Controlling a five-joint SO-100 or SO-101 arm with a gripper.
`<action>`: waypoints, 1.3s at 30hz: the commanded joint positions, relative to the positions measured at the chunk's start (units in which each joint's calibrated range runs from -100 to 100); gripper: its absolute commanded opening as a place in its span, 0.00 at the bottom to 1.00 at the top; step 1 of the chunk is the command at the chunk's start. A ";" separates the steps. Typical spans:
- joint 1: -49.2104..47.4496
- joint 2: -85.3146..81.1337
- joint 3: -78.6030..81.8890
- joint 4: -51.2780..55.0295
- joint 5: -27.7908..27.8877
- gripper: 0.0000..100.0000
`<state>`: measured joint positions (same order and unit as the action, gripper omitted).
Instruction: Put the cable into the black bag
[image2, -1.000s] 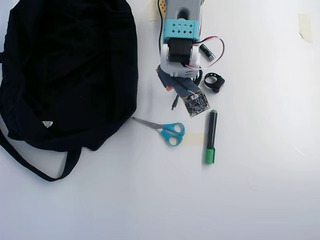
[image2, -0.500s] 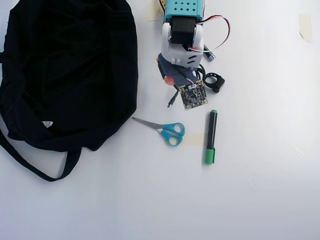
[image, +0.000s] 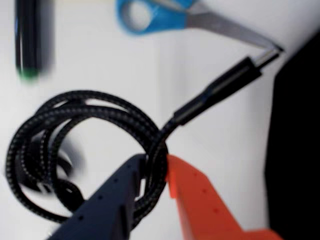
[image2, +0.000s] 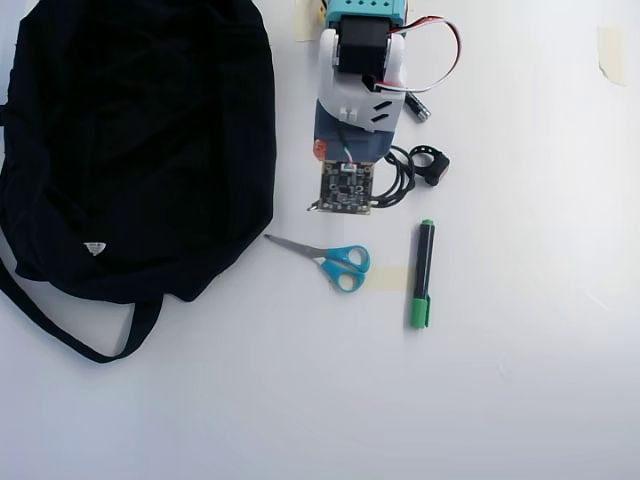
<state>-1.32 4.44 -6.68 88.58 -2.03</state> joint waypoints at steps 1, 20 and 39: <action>0.57 -3.11 -2.93 -3.22 -4.11 0.02; 4.02 -3.03 -3.38 -5.89 -7.67 0.02; 24.06 -3.03 -4.28 -2.27 -6.31 0.02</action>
<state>17.56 4.44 -8.02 86.26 -8.77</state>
